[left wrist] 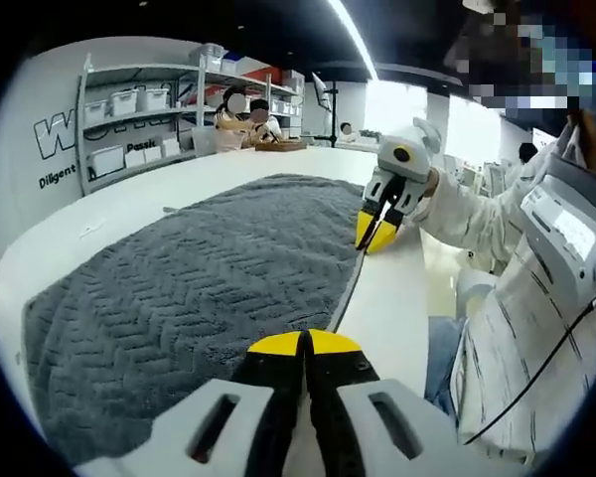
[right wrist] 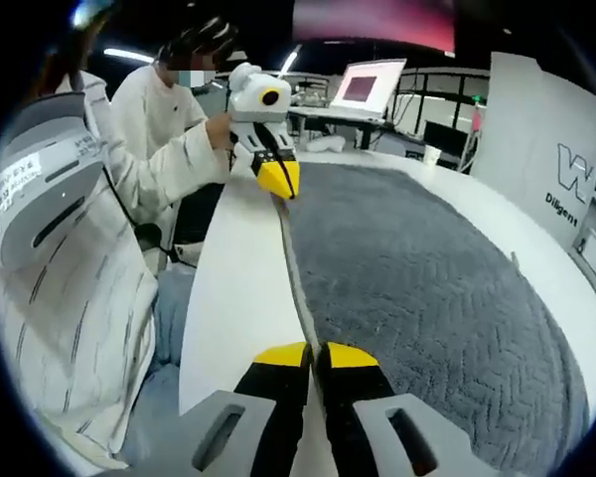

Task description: Open the folded towel by lifting each exposed corner and separating the folded layers until the towel lies flat within the target outline without major curled edges

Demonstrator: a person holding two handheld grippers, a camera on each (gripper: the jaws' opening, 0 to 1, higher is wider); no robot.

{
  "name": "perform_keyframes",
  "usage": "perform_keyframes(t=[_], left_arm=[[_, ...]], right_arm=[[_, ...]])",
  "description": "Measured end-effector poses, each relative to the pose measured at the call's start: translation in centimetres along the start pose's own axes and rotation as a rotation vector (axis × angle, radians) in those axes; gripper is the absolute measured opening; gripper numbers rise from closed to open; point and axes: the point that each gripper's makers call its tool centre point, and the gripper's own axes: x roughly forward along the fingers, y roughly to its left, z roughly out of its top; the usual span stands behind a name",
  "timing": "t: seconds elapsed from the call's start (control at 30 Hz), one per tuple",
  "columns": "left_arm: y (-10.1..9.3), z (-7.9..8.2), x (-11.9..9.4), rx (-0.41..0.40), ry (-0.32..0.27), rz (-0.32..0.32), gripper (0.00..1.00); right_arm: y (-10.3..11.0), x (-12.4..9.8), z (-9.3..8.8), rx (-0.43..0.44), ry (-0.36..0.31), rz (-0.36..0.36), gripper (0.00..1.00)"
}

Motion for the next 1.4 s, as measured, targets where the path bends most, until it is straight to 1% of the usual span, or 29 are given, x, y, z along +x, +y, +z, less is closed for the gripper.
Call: perform_keyframes(t=[0.07,0.13,0.17,0.27,0.33,0.4,0.5,0.53,0.57,0.63,0.7,0.73,0.77,0.8,0.83,0.9,0.93,1.1,1.2,1.3,1.4], left_arm=[[-0.1,0.0,0.1,-0.003,-0.001,-0.008,0.0],[-0.2,-0.1,0.2,0.003,0.005,-0.005,0.0],[-0.3,-0.2,0.2,0.008,0.009,-0.005,0.0],[-0.6,-0.2,0.2,0.01,0.008,-0.013,0.0],[-0.8,-0.4,0.3,0.021,0.016,-0.019,0.0],[-0.5,-0.7,0.4,0.056,0.03,0.004,0.0],[-0.4,-1.1,0.4,0.079,0.038,0.019,0.0],[-0.3,-1.1,0.2,0.083,0.037,0.02,0.0],[-0.3,-1.1,0.2,0.084,0.037,0.022,0.0],[-0.1,-1.2,-0.1,0.088,0.034,0.026,0.0],[-0.1,-1.3,-0.2,0.096,0.035,0.026,0.01],[-0.1,-1.3,-0.2,0.098,0.034,0.028,0.02],[0.0,-1.3,-0.2,0.096,0.034,0.032,0.05],[0.0,-1.5,-0.2,0.095,0.039,0.035,0.1],[0.1,-1.7,-0.2,0.104,0.053,0.038,0.13],[-0.1,-2.2,0.0,0.129,0.079,0.034,0.15],[-0.3,-2.4,0.2,0.144,0.092,0.032,0.15],[-0.3,-2.4,0.4,0.149,0.102,0.034,0.15],[-0.1,-2.4,0.5,0.157,0.109,0.045,0.12],[0.0,-2.4,0.6,0.162,0.11,0.052,0.11],[0.0,-2.4,0.6,0.186,0.115,0.059,0.1]], right_arm=[[0.0,0.0,0.0,-0.025,0.014,-0.004,0.0],[0.0,0.1,0.1,-0.023,0.022,-0.012,0.0],[-0.1,0.1,0.1,-0.007,0.034,-0.016,0.0],[-0.1,0.0,0.0,-0.014,0.046,-0.016,0.0],[-0.3,-0.1,0.0,0.011,0.043,-0.012,0.0],[-0.4,-0.1,0.0,0.064,0.032,-0.009,0.0],[-0.5,-0.2,0.0,0.089,0.023,-0.003,0.0],[-0.5,-0.2,0.0,0.139,0.015,-0.001,0.0],[-0.5,-0.2,0.0,0.147,0.013,0.001,0.0],[-0.6,-0.2,0.0,0.194,-0.009,0.014,0.0],[-0.7,-0.2,0.1,0.286,-0.036,0.027,0.0],[-0.8,-0.3,0.1,0.326,-0.05,0.036,0.0],[-0.8,-0.3,0.1,0.39,-0.067,0.047,0.0],[-1.0,-0.3,0.1,0.477,-0.092,0.067,0.0],[-1.1,-0.4,0.1,0.518,-0.116,0.086,0.0],[-1.1,-0.4,0.0,0.579,-0.136,0.099,0.0],[-1.2,-0.4,0.0,0.58,-0.142,0.102,0.0],[-1.0,-0.3,0.1,0.586,-0.125,0.088,0.0],[-1.0,-0.3,0.0,0.618,-0.124,0.096,0.0],[-1.1,-0.3,-0.1,0.686,-0.151,0.118,0.0],[-1.1,-0.3,0.0,0.694,-0.157,0.114,0.0]])
